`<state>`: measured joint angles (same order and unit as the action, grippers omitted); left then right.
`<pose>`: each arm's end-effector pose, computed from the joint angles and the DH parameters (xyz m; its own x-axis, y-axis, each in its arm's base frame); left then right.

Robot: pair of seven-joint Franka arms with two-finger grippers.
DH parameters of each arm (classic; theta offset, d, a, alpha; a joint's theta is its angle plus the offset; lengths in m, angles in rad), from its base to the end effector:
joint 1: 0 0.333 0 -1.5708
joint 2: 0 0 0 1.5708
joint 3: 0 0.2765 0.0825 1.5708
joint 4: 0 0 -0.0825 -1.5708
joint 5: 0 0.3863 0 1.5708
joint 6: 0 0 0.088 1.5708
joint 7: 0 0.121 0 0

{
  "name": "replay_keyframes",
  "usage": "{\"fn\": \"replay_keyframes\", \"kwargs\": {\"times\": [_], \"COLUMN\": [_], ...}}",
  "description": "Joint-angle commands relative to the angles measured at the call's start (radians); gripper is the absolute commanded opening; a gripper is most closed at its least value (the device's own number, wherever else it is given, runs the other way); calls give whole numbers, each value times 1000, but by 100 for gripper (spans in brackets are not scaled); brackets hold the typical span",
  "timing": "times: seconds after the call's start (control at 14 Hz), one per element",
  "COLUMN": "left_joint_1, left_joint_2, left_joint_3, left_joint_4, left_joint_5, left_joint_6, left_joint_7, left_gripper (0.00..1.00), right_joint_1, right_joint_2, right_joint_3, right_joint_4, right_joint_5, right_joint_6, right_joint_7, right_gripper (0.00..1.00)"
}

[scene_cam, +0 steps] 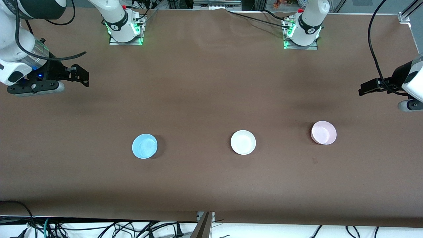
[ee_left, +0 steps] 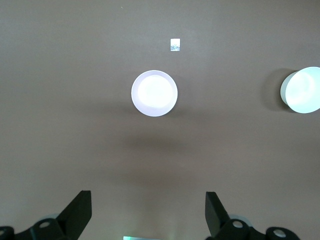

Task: Stack pink and blue bowls on white bowl
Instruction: 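Move the left gripper down toward the pink bowl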

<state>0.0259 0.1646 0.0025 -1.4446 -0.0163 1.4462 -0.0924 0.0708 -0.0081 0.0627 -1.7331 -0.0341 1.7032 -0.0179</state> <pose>0.5829 0.0143 0.5262 0.9795 0.1181 -0.1630 0.1199 -0.9928 0.0008 0.5555 0.0710 0.5095 0.9876 0.1552 -0.0225 0.1559 -0.9872 0.0338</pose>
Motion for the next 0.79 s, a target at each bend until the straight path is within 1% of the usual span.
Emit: {"fn": "replay_keyframes", "kwargs": {"times": [0.0, 0.36, 0.57, 0.71], "left_joint_1": [2, 3, 31, 32], "left_joint_2": [13, 18, 105, 127], "left_joint_3": [-1, 1, 17, 17], "left_joint_4": [35, 24, -20, -63], "left_joint_5": [24, 32, 16, 16], "left_joint_6": [-26, -9, 60, 138], "left_joint_7": [23, 20, 26, 26], "left_gripper": [100, 100, 100, 100], "right_joint_1": [-8, -9, -9, -9], "right_joint_2": [7, 8, 8, 8], "right_joint_3": [2, 0, 0, 0], "right_joint_4": [20, 20, 20, 20], "right_joint_5": [16, 16, 16, 17], "right_joint_6": [-17, -17, -17, -17], "right_joint_7": [1, 1, 1, 1], "right_gripper": [100, 100, 100, 100]}}
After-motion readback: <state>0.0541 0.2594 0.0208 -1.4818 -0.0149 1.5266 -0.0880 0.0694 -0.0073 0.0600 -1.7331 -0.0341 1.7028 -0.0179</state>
